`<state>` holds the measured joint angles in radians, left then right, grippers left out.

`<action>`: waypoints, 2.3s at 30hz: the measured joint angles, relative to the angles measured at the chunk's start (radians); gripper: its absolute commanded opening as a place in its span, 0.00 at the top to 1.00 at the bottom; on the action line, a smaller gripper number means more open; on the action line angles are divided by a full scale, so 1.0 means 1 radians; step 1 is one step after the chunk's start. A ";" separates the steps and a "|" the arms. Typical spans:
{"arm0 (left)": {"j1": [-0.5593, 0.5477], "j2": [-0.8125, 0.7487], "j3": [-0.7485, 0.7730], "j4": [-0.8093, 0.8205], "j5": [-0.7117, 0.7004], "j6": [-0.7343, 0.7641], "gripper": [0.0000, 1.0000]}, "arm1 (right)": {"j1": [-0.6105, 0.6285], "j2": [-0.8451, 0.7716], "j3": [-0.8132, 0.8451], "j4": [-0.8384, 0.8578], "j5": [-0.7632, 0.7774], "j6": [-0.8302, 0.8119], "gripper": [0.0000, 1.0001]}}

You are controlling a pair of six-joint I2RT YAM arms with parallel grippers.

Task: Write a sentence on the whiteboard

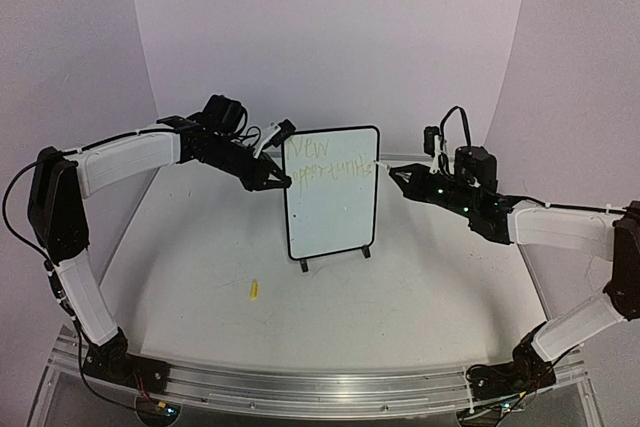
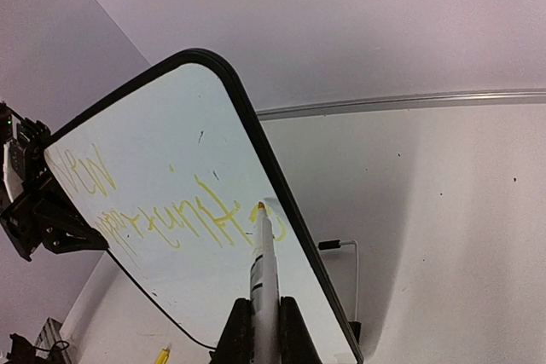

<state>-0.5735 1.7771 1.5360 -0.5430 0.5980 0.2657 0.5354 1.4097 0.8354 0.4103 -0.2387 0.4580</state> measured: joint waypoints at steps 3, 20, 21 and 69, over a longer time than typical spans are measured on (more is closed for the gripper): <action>0.000 0.000 0.000 0.000 0.000 0.000 1.00 | 0.000 0.000 0.000 0.000 0.009 0.000 1.00; 0.000 0.000 0.000 -0.001 0.000 -0.009 1.00 | 0.000 0.032 0.011 -0.002 0.005 -0.001 1.00; 0.000 0.000 0.000 0.000 -0.001 -0.009 1.00 | 0.000 0.032 0.011 -0.002 0.003 -0.001 1.00; 0.000 -0.001 0.000 0.001 0.000 0.000 1.00 | 0.000 -0.019 -0.049 0.035 -0.149 0.026 1.00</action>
<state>-0.5739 1.7764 1.5360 -0.5423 0.5976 0.2653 0.5351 1.3908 0.7861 0.4457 -0.3873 0.4842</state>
